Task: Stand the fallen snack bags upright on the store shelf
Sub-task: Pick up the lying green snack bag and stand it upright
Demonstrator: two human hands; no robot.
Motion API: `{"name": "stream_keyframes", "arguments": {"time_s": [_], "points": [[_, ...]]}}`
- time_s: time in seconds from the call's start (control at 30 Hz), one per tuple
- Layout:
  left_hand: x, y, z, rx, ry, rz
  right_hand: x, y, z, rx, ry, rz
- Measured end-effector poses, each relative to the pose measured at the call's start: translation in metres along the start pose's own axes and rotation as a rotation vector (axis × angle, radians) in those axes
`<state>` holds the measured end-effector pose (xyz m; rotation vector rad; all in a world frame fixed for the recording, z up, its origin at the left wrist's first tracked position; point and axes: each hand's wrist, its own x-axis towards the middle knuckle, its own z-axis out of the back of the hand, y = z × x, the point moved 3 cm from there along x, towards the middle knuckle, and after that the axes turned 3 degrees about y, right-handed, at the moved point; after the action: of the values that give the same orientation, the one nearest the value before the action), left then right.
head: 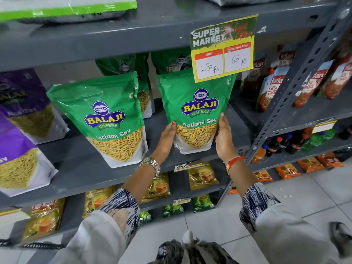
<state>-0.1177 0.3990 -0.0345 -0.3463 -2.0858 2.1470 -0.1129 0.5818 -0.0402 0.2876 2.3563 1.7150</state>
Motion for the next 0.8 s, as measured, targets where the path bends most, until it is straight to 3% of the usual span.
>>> {"name": "stream_keyframes", "arguments": {"time_s": [0.17, 0.27, 0.37, 0.47, 0.57, 0.67, 0.73, 0.8], "points": [[-0.005, 0.002, 0.001, 0.018, -0.009, -0.044, -0.005, -0.003, 0.002, -0.018, -0.020, 0.004], [-0.024, 0.005, 0.007, 0.062, -0.096, -0.114, -0.018, -0.004, 0.004, 0.003, -0.122, 0.052], [-0.055, 0.012, 0.023, 0.039, -0.265, -0.201, -0.043, 0.000, -0.001, 0.015, -0.283, 0.198], [-0.094, 0.010, 0.051, 0.023, -0.611, -0.378, -0.074, -0.005, -0.023, 0.009, -0.342, 0.350], [-0.118, 0.010, 0.092, 0.034, -0.926, -0.462, -0.098, -0.020, -0.062, -0.044, -0.210, 0.398], [-0.122, 0.010, 0.137, -0.035, -1.127, -0.405, -0.109, -0.035, -0.110, -0.136, 0.048, 0.349], [-0.118, 0.010, 0.163, -0.092, -1.106, -0.294, -0.107, -0.041, -0.141, -0.140, 0.214, 0.232], [-0.106, 0.011, 0.181, -0.149, -0.944, -0.191, -0.099, -0.049, -0.166, -0.150, 0.312, 0.093]]}}
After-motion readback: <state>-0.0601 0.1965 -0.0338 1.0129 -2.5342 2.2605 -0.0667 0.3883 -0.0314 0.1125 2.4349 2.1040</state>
